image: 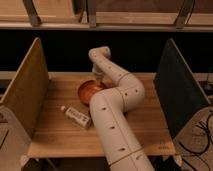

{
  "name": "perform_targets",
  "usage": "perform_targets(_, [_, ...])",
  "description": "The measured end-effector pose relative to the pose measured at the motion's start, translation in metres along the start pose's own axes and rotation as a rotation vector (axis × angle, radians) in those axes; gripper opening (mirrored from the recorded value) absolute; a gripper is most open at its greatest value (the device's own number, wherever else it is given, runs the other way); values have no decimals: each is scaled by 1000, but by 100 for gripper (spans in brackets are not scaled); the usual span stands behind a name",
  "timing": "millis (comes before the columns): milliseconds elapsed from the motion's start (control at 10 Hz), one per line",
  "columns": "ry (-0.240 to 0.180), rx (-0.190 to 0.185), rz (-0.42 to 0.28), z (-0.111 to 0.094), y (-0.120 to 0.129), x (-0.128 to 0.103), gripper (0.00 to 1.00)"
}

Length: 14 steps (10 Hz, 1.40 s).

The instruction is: Drag the ceramic bowl in a circle

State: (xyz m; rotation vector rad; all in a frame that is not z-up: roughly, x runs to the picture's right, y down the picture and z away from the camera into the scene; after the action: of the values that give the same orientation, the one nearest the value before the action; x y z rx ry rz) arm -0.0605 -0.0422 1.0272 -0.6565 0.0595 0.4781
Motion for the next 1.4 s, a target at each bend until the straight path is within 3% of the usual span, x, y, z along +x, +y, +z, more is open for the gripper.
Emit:
perform_targets(200, [-42, -15, -53, -4, 12, -28, 0])
perform_targets(400, [-55, -49, -84, -12, 26, -38, 0])
perform_targets(600, [-30, -80, -72, -16, 33, -27, 5])
perform_targets(1400, [-30, -81, -69, -16, 33, -27, 5])
